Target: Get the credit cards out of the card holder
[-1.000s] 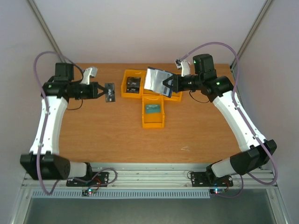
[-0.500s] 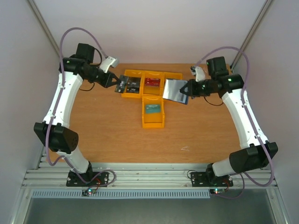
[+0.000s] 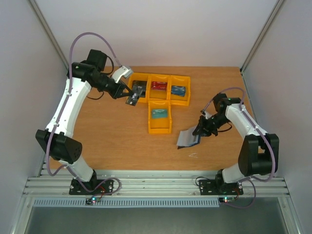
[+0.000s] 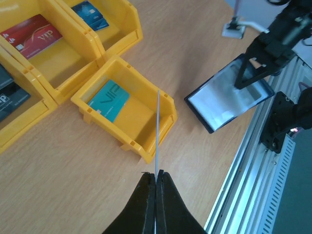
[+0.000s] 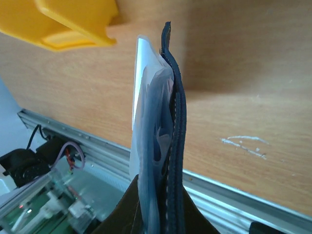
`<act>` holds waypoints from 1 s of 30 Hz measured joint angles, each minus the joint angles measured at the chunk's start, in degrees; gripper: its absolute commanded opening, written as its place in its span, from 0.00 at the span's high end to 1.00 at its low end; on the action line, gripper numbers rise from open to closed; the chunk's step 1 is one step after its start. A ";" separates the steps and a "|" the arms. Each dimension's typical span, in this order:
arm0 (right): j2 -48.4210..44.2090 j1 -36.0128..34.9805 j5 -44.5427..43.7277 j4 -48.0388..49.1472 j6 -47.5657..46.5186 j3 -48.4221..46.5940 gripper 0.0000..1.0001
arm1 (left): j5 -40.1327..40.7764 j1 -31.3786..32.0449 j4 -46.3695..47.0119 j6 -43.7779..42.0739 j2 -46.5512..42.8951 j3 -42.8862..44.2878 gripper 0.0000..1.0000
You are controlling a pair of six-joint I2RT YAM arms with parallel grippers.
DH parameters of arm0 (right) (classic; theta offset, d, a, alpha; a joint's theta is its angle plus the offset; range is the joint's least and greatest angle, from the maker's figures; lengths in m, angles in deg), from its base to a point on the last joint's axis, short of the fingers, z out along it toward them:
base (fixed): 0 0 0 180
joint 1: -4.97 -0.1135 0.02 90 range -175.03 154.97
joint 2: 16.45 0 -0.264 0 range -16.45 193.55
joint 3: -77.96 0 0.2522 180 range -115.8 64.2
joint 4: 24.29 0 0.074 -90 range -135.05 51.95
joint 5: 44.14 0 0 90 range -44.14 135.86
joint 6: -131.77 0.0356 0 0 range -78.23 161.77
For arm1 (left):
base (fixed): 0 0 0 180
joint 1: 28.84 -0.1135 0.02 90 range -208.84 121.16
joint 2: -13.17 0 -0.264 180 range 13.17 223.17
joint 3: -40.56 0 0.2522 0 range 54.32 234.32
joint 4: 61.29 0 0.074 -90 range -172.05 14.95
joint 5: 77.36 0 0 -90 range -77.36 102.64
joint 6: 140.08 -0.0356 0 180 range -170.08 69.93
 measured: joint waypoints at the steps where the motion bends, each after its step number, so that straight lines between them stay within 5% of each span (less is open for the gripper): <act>1: 0.83 0.00 0.81 0.20 -0.07 1.25 0.99 | -0.22 0.00 0.00 0.00 -0.33 -0.39 1.00; 3: 3.08 0.00 1.88 0.87 -0.31 2.69 0.95 | -0.76 0.15 -0.26 -0.07 -0.94 -1.14 1.00; 10: 7.80 0.02 -5.46 3.67 0.50 4.15 0.24 | -1.44 1.38 -1.84 -1.51 -1.86 -1.84 1.00; 13: 7.02 0.09 -14.93 3.78 2.91 3.91 0.08 | -1.49 2.08 -2.51 -1.95 -2.38 -1.90 1.00; 20: -2.89 -1.25 -32.87 1.14 6.01 -9.77 0.08 | -1.90 4.46 -5.75 -4.92 -2.95 -1.90 1.00; 25: -3.80 -14.93 -40.44 -1.75 1.22 -23.61 0.10 | -2.75 7.65 -8.46 -7.17 -3.08 -1.75 1.00; 30: -1.05 -29.57 -29.90 -2.36 -7.10 -33.57 0.15 | -5.01 9.62 -11.56 -9.60 -3.65 -1.07 1.00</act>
